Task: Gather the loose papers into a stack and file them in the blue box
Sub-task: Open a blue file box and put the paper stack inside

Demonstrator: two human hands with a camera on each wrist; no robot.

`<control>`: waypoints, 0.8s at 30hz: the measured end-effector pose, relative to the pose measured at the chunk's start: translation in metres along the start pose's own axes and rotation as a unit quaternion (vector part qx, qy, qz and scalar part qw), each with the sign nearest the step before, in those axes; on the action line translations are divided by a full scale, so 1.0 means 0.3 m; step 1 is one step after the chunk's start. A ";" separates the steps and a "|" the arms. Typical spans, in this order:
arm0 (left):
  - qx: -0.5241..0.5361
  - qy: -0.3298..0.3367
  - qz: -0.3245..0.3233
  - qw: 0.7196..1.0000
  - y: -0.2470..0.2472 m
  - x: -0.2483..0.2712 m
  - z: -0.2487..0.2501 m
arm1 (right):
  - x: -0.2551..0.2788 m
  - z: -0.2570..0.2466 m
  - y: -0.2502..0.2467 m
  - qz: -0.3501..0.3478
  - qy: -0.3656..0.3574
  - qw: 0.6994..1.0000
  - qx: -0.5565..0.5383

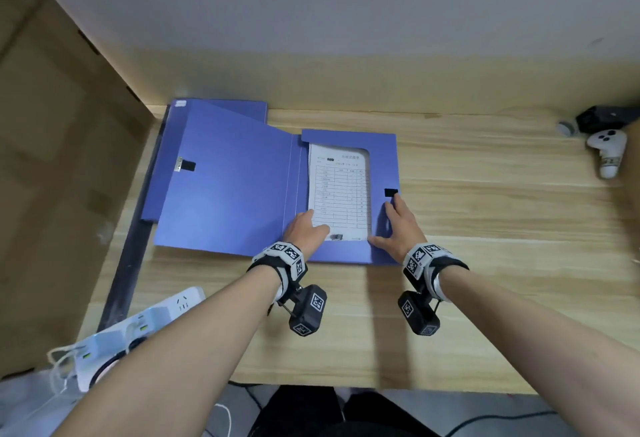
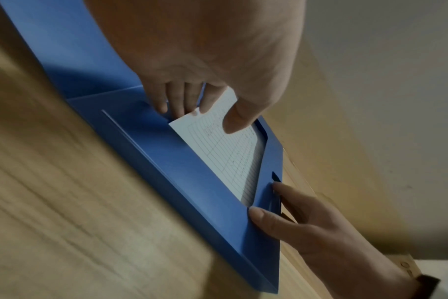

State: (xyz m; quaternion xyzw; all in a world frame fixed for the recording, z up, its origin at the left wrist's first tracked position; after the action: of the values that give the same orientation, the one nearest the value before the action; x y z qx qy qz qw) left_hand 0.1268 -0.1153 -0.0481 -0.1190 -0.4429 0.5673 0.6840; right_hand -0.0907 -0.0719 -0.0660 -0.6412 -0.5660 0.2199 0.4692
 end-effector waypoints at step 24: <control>0.305 -0.138 0.346 0.877 -0.265 0.244 -0.251 | 0.167 0.055 0.043 -0.043 -0.089 0.994 0.035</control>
State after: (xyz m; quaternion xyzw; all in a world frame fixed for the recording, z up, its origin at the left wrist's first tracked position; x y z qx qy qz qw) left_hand 0.2333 -0.0514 -0.0044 0.0289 -0.2684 0.8854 0.3785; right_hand -0.0843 -0.0185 -0.0723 -0.5770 -0.6249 0.2755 0.4479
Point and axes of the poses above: each hand's wrist, its own x-axis away from the middle knuckle, its own y-axis out of the palm, z = x × y, the point moved 4 cm from there along -x, towards the middle knuckle, and after that the axes turned 12 degrees about z, right-handed, at the moved point
